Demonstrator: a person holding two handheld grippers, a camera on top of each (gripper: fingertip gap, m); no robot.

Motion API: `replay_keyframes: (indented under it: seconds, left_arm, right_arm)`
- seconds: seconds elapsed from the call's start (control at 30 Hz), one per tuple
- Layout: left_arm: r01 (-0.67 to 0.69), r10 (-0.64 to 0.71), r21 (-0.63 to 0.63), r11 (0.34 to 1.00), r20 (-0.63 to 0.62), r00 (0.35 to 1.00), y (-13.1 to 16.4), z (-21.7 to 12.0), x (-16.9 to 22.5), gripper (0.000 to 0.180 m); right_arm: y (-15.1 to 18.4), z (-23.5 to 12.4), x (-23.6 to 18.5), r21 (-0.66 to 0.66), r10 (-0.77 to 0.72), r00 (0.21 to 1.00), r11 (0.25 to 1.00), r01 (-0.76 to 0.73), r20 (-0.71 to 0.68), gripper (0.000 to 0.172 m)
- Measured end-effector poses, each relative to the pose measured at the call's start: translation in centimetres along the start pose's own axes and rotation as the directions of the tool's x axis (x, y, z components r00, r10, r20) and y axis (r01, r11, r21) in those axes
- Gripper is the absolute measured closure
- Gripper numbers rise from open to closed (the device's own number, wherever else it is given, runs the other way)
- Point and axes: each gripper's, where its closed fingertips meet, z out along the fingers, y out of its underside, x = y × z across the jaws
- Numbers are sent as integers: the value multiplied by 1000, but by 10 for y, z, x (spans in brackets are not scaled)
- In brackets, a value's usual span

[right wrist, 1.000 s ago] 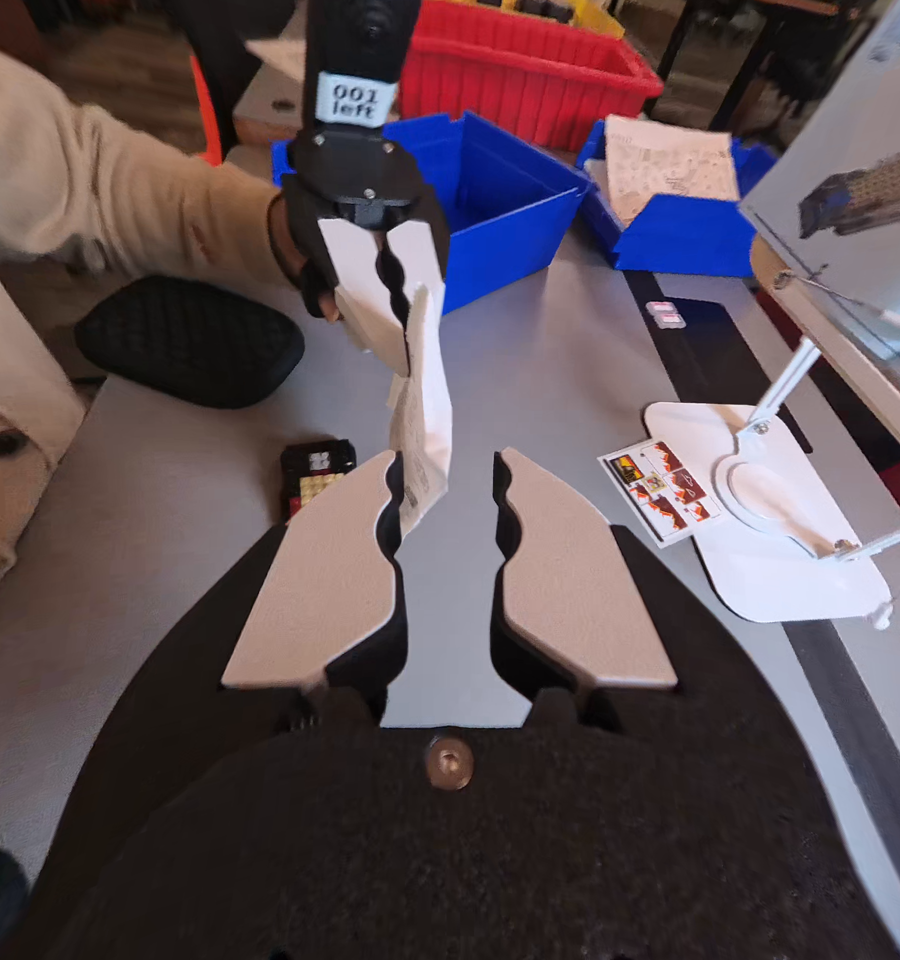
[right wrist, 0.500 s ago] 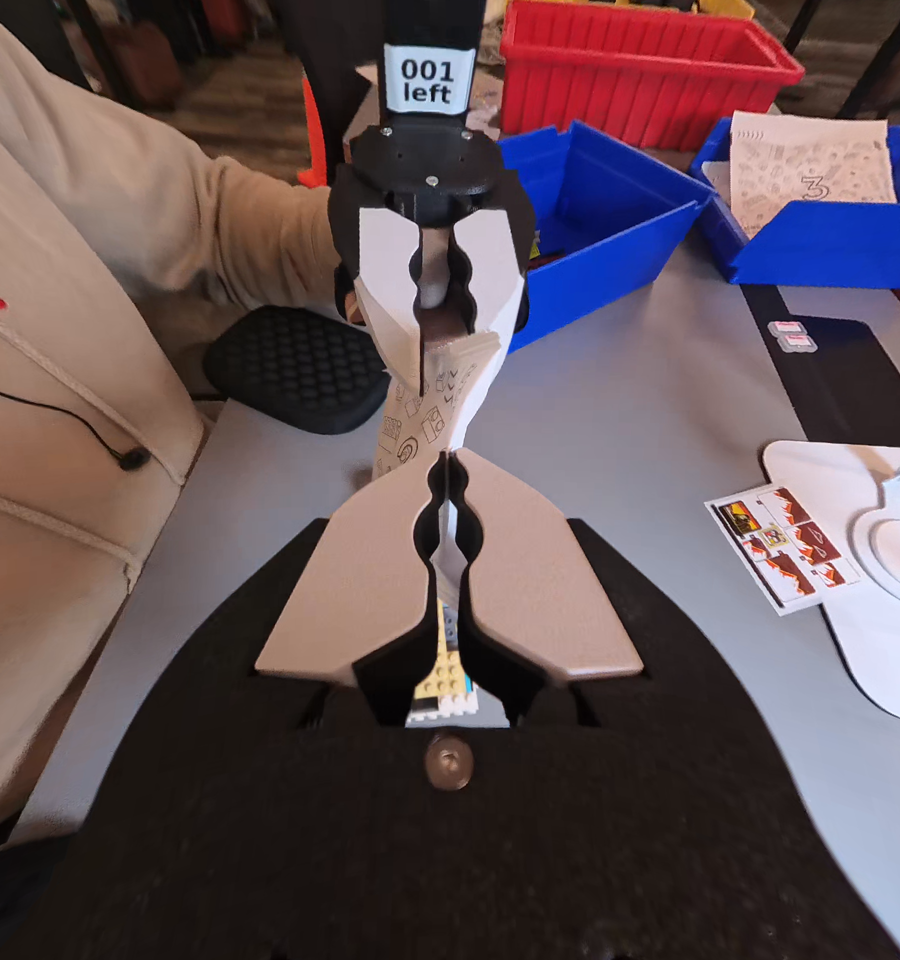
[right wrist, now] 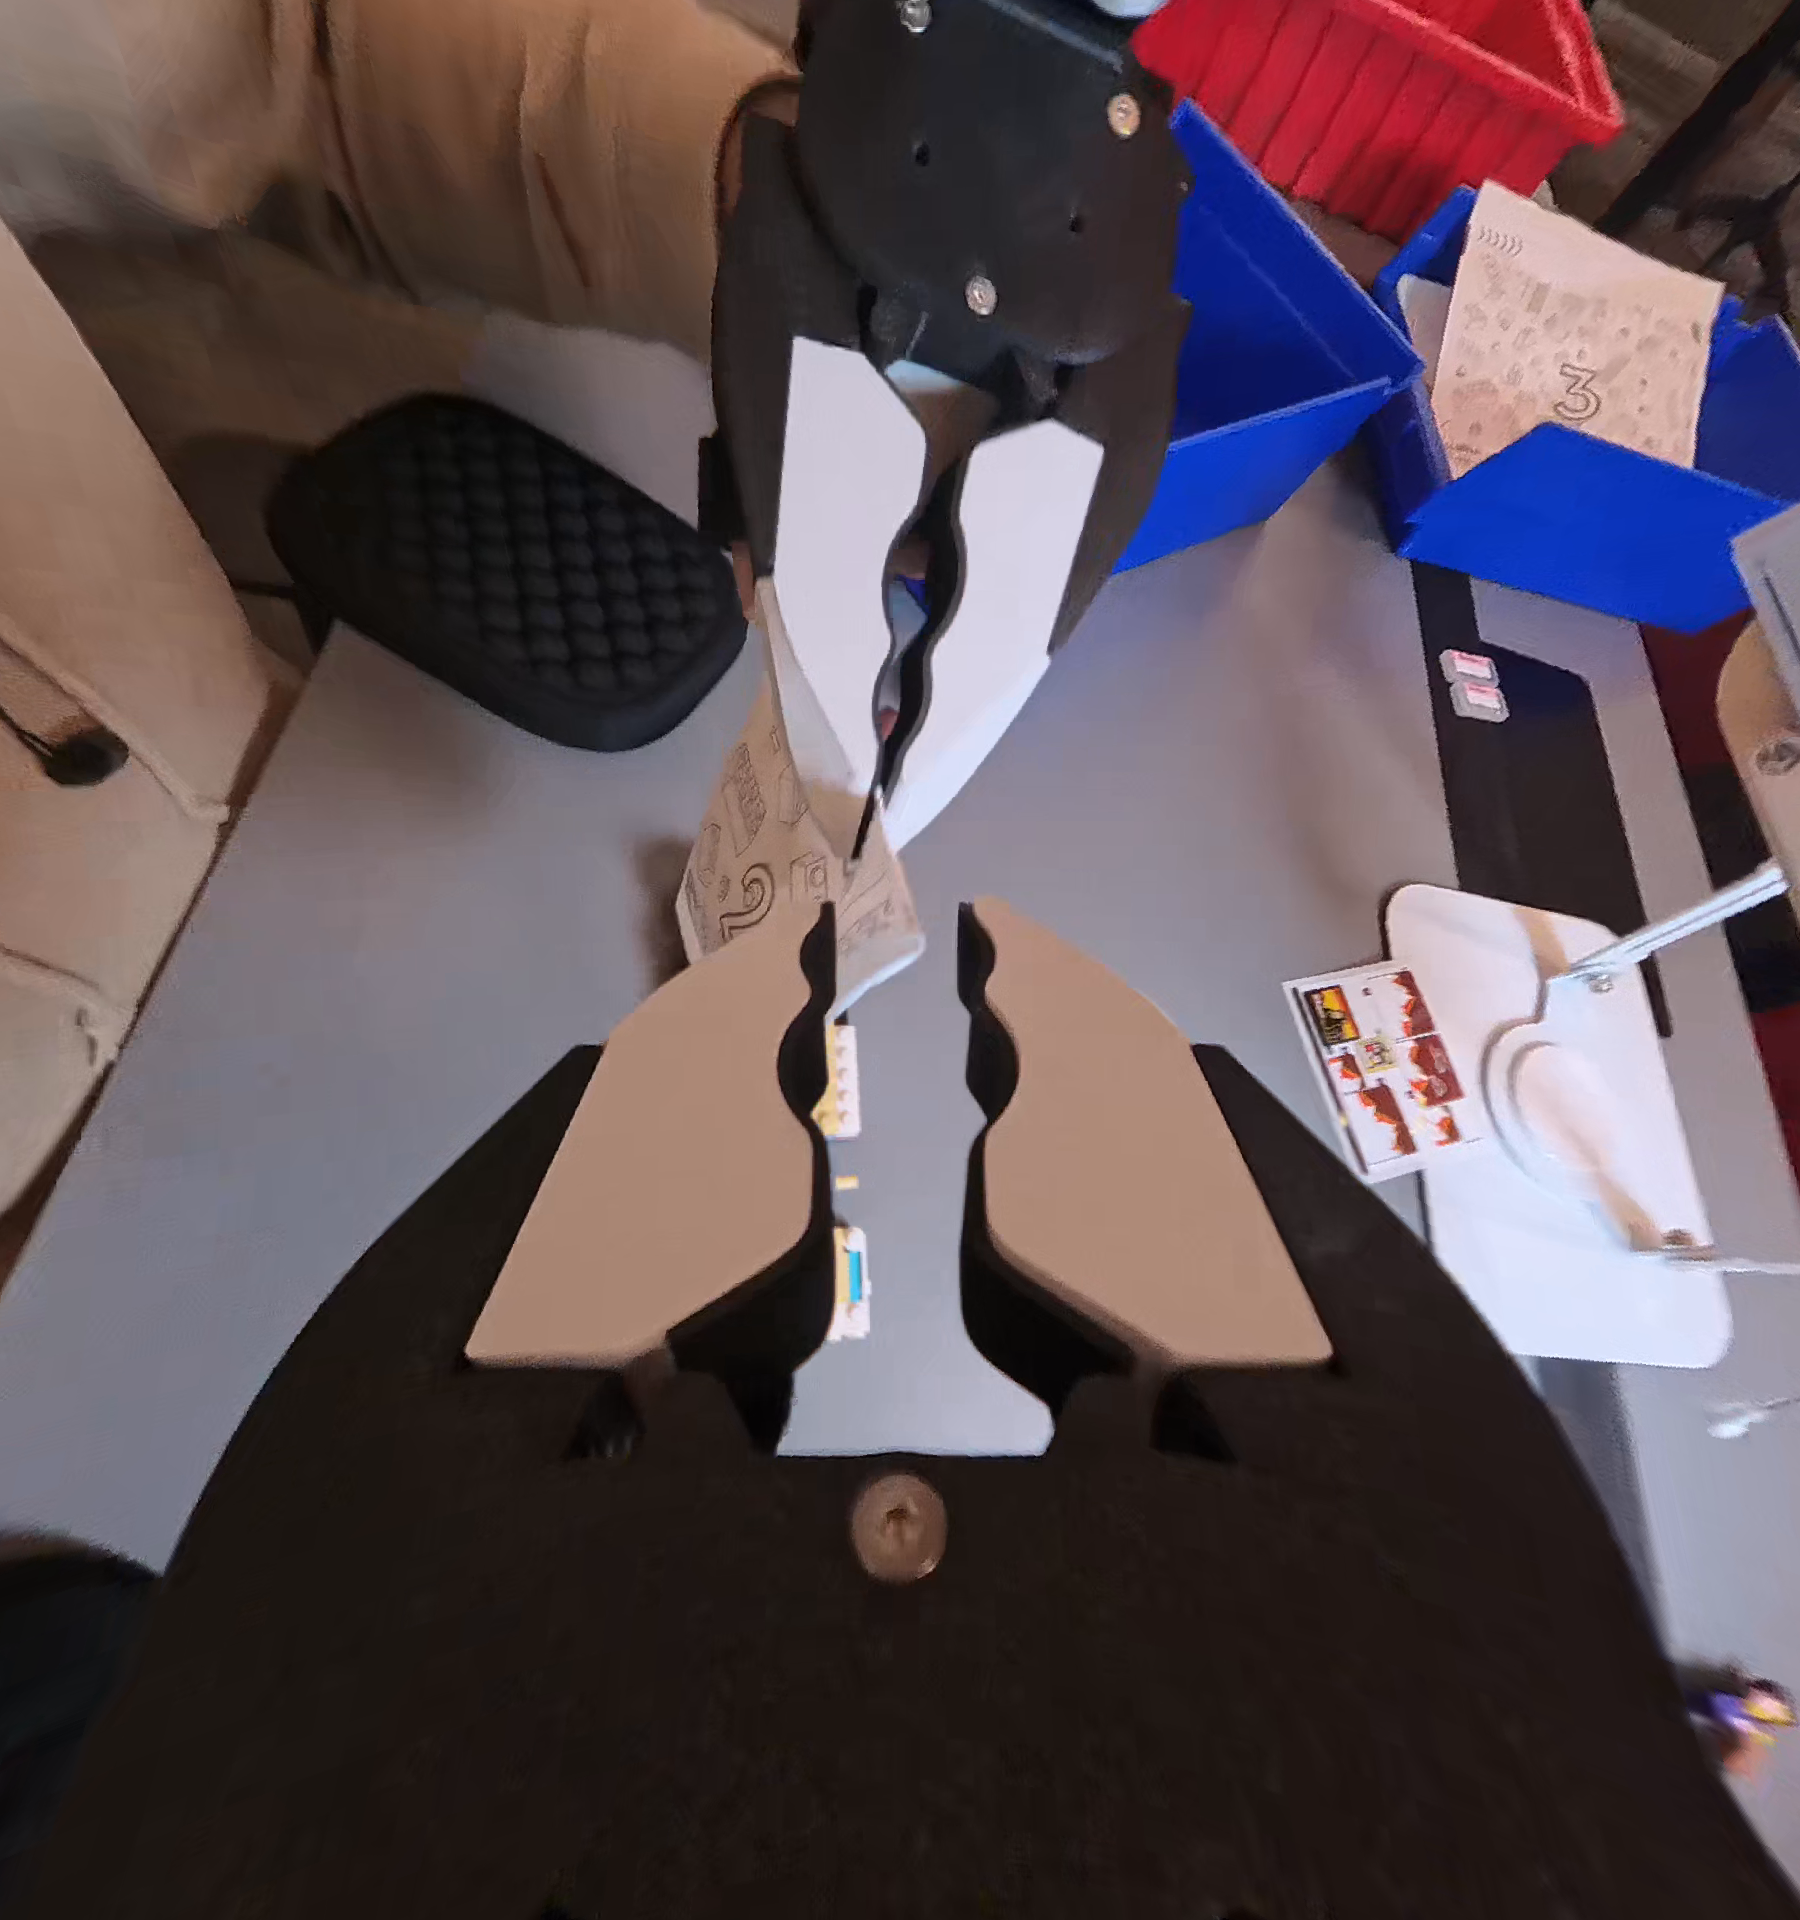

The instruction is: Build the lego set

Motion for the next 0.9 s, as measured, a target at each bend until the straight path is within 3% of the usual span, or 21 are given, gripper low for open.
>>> replay_keyframes:
  seconds: [0.1,0.17,0.33,0.9]
  left_arm:
    - [-35,34,-57,998,-21,999,-2,5,8,180]
    - [-61,60,-96,994,-11,998,0,5,7,180]
    - [-57,57,-2,998,12,998,-5,-3,11,178]
    - [-91,92,-11,996,69,993,-9,-7,13,178]
  right_arm:
    - [0,11,-4,-134,-103,994,985,108,46,151]
    - [0,17,-11,-170,-151,985,972,164,86,171]
    - [-10,15,-11,-105,-140,989,984,145,56,171]
    - [-13,10,-14,-92,-102,994,990,106,40,171]
